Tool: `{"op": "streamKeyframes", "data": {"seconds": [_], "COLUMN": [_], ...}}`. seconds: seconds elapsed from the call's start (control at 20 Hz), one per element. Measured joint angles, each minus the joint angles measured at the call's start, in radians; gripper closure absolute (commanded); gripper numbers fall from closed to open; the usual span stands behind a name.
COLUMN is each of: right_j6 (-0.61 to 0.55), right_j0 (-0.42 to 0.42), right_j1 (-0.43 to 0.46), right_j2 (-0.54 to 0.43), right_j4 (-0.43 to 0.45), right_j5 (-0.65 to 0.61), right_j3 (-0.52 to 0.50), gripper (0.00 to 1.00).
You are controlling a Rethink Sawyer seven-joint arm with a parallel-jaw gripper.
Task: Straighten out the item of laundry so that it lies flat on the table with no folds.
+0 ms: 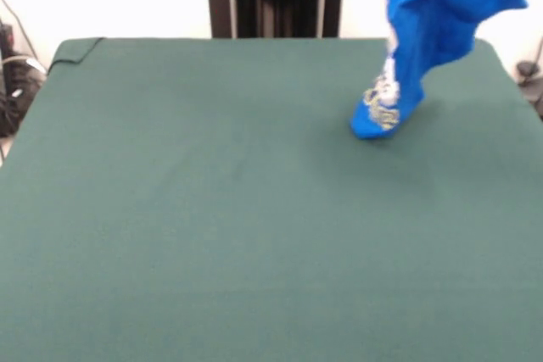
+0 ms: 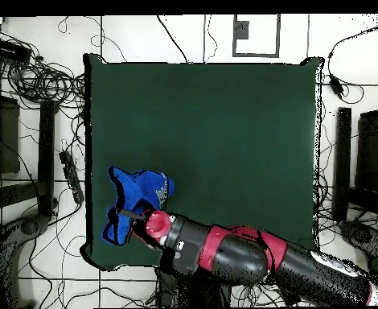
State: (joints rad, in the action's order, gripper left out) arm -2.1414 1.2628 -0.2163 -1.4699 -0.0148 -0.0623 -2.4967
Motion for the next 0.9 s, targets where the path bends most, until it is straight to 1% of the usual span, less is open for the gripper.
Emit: {"op": "streamKeyframes", "data": {"seconds": [0.1, 0.15, 0.3, 0.45, 0.7, 0.9], "right_j6": [-0.011, -0.029, -0.067, -0.104, -0.13, -0.13], "right_j0": [-0.023, -0.048, -0.091, -0.131, -0.19, -0.214], "right_j1": [-0.021, -0.045, -0.076, -0.085, -0.061, 0.011], "right_j2": [-0.019, -0.038, -0.064, -0.075, -0.076, -0.057], "right_j4": [-0.014, -0.027, -0.044, -0.046, -0.039, 0.005], "right_j5": [0.031, 0.066, 0.132, 0.197, 0.283, 0.298], "right_j3": [-0.003, -0.006, -0.01, -0.014, -0.018, -0.017], "gripper": [1.0, 1.0, 1.0, 1.0, 1.0, 1.0]}}
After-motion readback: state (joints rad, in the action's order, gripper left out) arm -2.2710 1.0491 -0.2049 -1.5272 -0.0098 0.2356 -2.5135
